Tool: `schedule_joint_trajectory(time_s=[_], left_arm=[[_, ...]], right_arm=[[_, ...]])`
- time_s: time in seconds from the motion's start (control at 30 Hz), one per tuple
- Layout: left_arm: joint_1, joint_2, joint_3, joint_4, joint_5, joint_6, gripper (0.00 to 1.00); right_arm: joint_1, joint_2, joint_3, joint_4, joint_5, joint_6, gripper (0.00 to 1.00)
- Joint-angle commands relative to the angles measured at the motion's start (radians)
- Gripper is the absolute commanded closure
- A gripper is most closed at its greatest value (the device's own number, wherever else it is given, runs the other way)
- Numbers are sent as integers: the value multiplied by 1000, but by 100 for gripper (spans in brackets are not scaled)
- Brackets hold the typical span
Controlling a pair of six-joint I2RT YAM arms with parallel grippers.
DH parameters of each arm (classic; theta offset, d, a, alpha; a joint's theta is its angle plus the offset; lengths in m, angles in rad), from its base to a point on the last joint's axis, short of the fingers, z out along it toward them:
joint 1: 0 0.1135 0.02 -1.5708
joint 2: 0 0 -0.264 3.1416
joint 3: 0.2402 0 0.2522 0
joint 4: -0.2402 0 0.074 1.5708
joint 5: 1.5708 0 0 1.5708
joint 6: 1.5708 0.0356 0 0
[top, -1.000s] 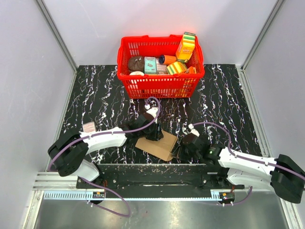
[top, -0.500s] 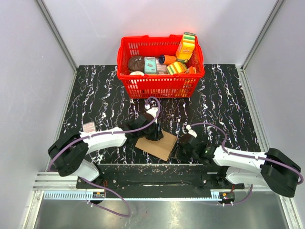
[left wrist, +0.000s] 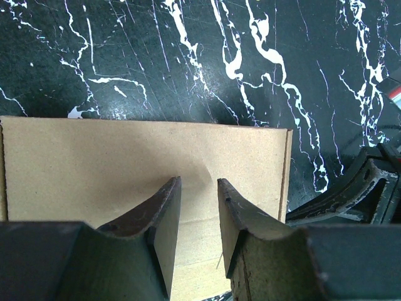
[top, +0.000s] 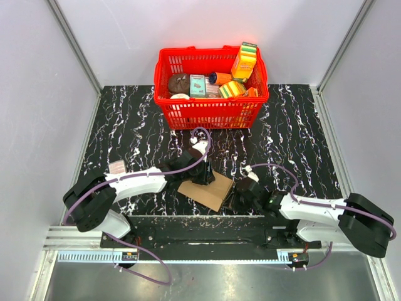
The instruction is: Fold the paper box
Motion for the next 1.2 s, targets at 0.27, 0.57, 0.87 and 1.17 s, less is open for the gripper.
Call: schedule_joint_trajectory(time_s=[0.27,0.57,0.87,1.17], left_arm=[[-22,23,-11,-39,38,-12,66],[-22,23,-11,-39,38,-12,66],[-22,21,-14,-37,40,-12,66],[-24,21,-14,-37,40,-13,66]], right_arm=[[9,19,7,146,20,24,96],[9,1,23,149,-14,10,95],[9,-10,20,191,-40,14,94],[9,-7,3,237,-68,30,94]])
